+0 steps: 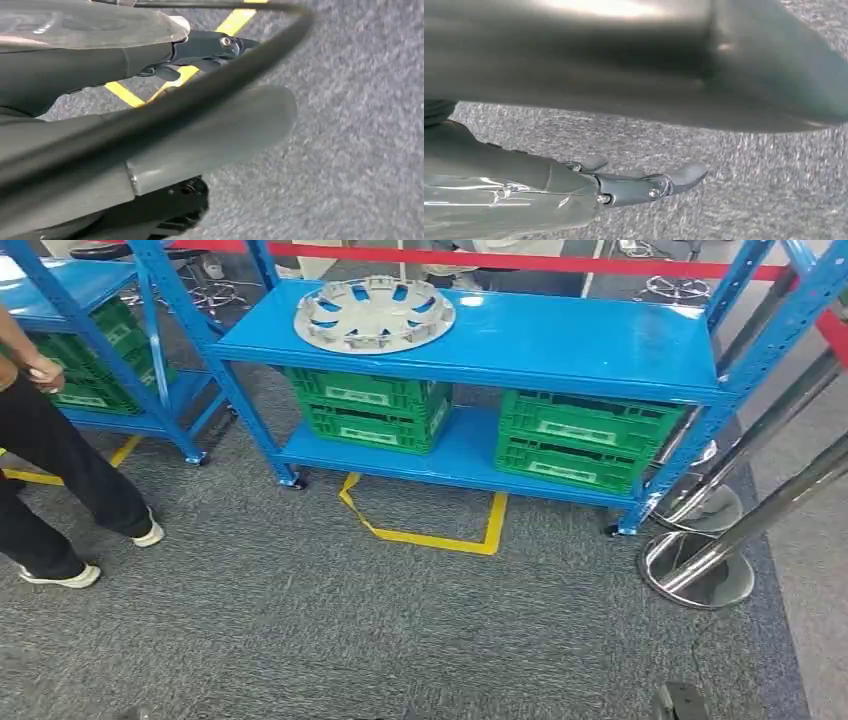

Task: Take the parts from the cabinet and place them on the table.

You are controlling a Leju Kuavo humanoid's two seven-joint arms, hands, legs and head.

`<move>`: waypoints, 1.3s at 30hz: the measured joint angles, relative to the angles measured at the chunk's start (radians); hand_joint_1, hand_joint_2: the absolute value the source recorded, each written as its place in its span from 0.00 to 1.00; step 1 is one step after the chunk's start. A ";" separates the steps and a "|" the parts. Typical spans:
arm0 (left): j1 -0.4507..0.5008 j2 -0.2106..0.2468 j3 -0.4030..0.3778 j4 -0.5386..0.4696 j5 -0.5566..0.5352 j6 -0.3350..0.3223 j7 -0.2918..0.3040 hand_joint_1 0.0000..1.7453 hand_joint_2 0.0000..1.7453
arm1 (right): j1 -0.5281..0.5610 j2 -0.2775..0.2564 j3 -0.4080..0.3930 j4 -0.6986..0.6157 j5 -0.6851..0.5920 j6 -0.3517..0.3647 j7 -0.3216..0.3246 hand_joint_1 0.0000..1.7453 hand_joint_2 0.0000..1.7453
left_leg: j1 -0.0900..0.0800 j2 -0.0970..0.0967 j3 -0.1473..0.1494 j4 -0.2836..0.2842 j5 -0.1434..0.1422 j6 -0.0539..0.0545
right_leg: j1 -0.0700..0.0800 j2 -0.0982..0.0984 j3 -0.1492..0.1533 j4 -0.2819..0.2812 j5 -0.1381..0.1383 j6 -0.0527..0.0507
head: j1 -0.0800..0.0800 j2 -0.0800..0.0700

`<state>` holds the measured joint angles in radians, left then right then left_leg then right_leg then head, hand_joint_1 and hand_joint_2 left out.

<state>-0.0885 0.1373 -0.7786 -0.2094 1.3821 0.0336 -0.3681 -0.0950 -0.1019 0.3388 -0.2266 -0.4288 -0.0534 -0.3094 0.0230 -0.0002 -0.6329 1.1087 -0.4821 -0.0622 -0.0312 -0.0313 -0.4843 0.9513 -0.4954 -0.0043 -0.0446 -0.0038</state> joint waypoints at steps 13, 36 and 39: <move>-0.001 0.001 0.000 0.000 0.000 -0.002 0.000 0.00 0.00 | -0.003 -0.001 0.011 -0.001 0.000 -0.001 0.003 0.00 0.00 | -0.024 -0.017 0.082 -0.168 0.044 0.071 | 0.012 0.026 -0.146 0.338 -0.164 0.037 | 0.035 0.000; -0.001 0.003 0.000 0.000 -0.002 -0.006 0.010 0.00 0.00 | -0.011 -0.002 0.021 0.000 -0.015 -0.012 -0.010 0.00 0.00 | -0.014 0.002 0.081 -0.166 0.039 0.040 | 0.007 0.001 0.023 -0.016 -0.015 0.034 | 0.014 0.000; -0.001 0.003 0.000 0.000 -0.003 -0.006 0.010 0.00 0.00 | -0.011 -0.002 0.023 -0.001 -0.018 -0.011 -0.013 0.00 0.00 | -0.008 0.002 0.093 -0.177 0.039 0.062 | 0.002 0.017 -0.006 0.054 -0.064 0.045 | 0.026 0.000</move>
<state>-0.0894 0.1400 -0.7786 -0.2090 1.3794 0.0275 -0.3578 -0.1056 -0.1034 0.3620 -0.2277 -0.4467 -0.0648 -0.3224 0.0147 0.0019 -0.5400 0.9321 -0.4432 -0.0007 -0.0291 -0.0142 -0.4899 1.0052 -0.5592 0.0409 -0.0191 -0.0038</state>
